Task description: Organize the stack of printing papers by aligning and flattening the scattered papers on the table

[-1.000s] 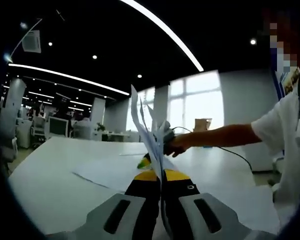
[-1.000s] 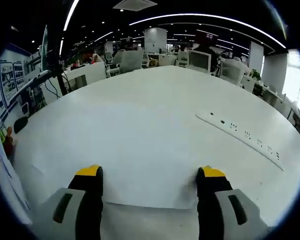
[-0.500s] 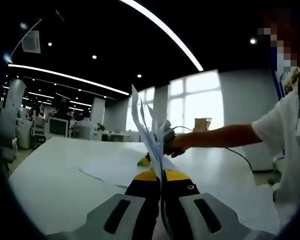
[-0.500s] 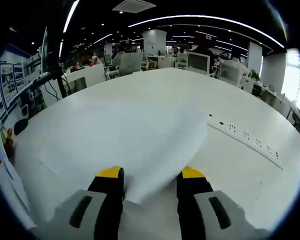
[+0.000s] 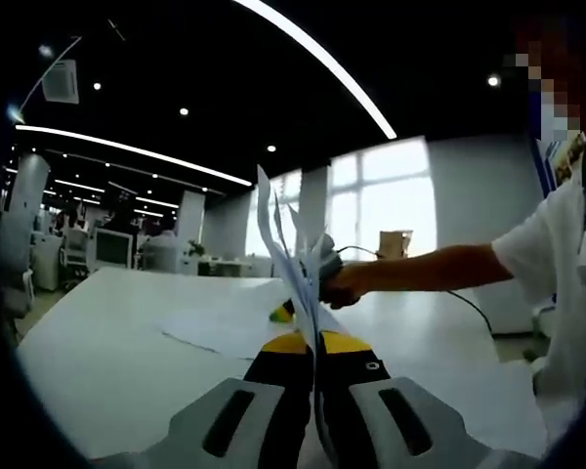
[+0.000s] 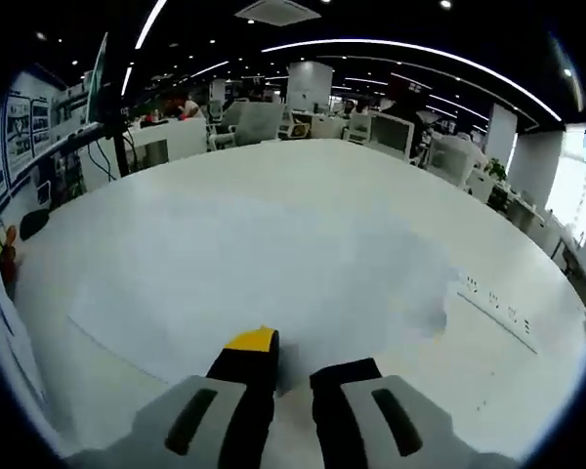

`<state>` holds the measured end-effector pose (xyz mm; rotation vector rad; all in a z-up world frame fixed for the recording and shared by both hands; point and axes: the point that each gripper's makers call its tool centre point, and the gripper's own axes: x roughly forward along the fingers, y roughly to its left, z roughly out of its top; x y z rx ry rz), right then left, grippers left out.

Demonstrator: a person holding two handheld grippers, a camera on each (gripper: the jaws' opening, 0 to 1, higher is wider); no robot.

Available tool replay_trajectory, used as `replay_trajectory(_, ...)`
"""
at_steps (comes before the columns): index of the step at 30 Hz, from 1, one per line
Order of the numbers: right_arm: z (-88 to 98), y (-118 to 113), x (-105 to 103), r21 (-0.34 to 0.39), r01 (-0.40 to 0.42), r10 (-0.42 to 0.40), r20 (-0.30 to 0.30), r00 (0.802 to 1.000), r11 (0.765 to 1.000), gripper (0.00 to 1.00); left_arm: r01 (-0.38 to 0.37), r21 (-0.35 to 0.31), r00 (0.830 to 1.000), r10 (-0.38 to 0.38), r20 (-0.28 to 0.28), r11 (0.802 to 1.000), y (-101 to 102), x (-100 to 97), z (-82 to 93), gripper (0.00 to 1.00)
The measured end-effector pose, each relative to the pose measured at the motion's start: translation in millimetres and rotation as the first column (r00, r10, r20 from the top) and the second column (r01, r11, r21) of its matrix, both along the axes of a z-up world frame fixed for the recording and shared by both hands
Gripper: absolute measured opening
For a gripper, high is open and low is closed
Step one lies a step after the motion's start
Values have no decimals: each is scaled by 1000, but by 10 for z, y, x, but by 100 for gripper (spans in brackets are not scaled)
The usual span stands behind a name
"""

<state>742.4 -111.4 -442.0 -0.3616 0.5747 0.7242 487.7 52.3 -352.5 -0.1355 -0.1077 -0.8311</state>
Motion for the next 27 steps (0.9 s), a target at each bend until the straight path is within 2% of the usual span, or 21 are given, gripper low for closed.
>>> replay_trajectory(4,39,-7,-4,24,2,-2,-4,1000,1000,3,2,2,1000,-2,-2,1000,-2,-1,-4,6)
replay_trajectory(9,164,-55,6,105,52,-50,-16,999,993,0,2,-1,1000,-2,-7,1000,0,-2,-6,6)
replay_trajectory(14,215,-119,-64,104,47,-45,-19,999,994,0,-3,6,1000,3,-13,1000,3,8,-22,6)
replay_trajectory(17,300,-192,-90,125,54,-52,-19,998,991,0,-4,1,1000,4,-21,1000,8,9,-25,6)
replay_trajectory(23,513,-387,-160,205,142,-131,-68,989,968,0,-9,7,1000,9,-29,1000,6,18,-43,6)
replay_trajectory(27,692,-602,-198,238,166,-162,-39,986,957,0,-10,3,999,10,-32,1000,15,23,-42,6)
